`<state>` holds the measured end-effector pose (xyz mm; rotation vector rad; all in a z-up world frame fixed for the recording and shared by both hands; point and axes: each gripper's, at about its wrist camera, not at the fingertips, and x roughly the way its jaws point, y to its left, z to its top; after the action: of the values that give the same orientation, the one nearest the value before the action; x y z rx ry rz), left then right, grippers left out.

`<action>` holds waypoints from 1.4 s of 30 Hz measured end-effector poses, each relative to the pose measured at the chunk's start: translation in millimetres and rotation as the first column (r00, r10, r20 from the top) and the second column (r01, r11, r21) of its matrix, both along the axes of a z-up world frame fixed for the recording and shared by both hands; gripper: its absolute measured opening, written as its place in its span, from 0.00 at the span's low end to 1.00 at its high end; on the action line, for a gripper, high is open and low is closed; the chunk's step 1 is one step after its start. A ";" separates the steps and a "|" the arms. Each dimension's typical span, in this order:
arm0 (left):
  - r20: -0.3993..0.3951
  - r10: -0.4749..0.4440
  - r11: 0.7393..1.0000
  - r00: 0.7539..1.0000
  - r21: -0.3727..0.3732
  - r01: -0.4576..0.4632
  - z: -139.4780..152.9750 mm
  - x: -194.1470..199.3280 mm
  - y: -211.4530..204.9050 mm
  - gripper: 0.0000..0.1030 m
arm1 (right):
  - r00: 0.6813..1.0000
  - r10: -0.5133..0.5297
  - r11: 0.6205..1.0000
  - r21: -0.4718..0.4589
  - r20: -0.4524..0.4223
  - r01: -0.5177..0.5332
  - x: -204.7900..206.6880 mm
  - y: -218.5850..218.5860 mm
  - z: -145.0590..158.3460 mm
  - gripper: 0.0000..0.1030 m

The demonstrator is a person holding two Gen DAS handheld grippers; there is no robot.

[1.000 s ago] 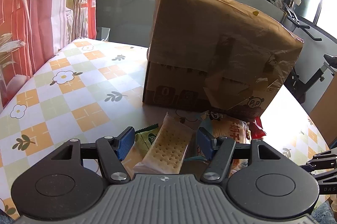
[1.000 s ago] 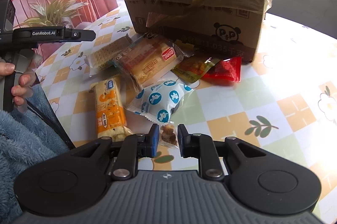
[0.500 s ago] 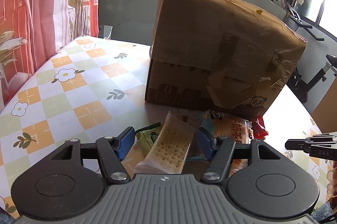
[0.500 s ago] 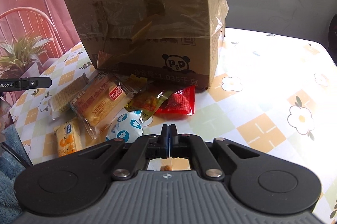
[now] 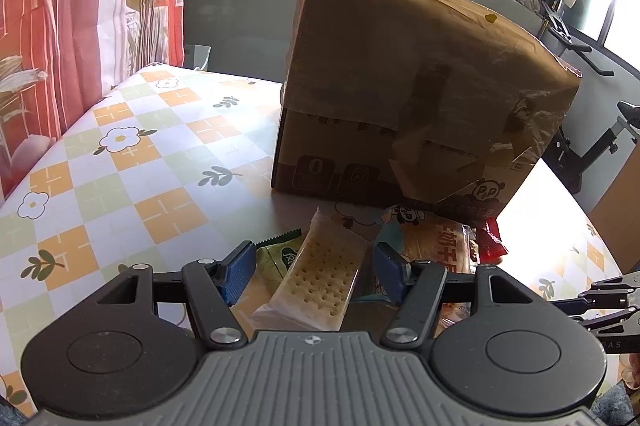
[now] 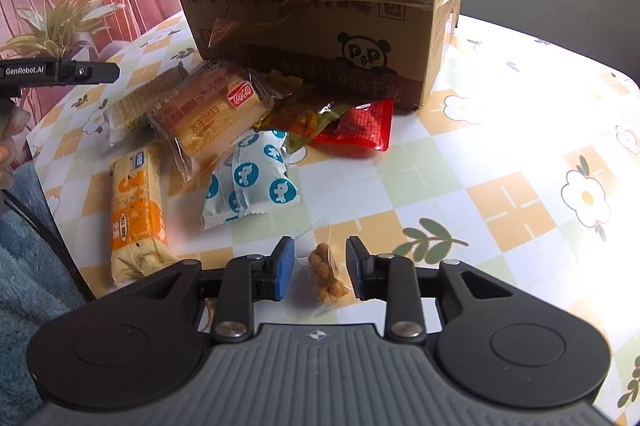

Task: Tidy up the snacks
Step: 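Grasp the small clear peanut packet with the right tool while the left tool grasps the cracker packet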

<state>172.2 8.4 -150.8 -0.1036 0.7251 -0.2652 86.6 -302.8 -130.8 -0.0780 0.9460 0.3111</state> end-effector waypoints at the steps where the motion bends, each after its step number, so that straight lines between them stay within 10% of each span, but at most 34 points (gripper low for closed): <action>1: -0.003 0.005 1.000 1.000 -0.001 -0.005 -0.4 0.4 1.2 0.65 | 1.000 0.004 1.000 -0.009 -0.009 -0.004 -0.5 1.0 -3.0 0.31; 20: -0.018 0.044 0.999 0.999 0.015 -0.044 -6.8 15.7 11.1 0.65 | 0.979 -0.145 0.986 0.099 0.142 0.131 28.8 -17.3 8.4 0.17; 25: -0.041 0.043 0.998 0.998 -0.040 -0.045 -7.0 33.4 20.6 0.49 | 0.975 -0.133 0.987 0.114 0.177 0.114 35.0 -9.5 15.3 0.17; 42: -0.030 -0.185 0.944 0.982 0.271 0.186 -46.8 36.1 -50.8 0.56 | 0.975 -0.125 0.983 0.156 0.183 0.096 26.3 5.3 20.3 0.17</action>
<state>208.3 -42.4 -197.7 0.2285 0.7704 -0.3422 112.8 -297.5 -110.5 0.0783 0.7308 0.2636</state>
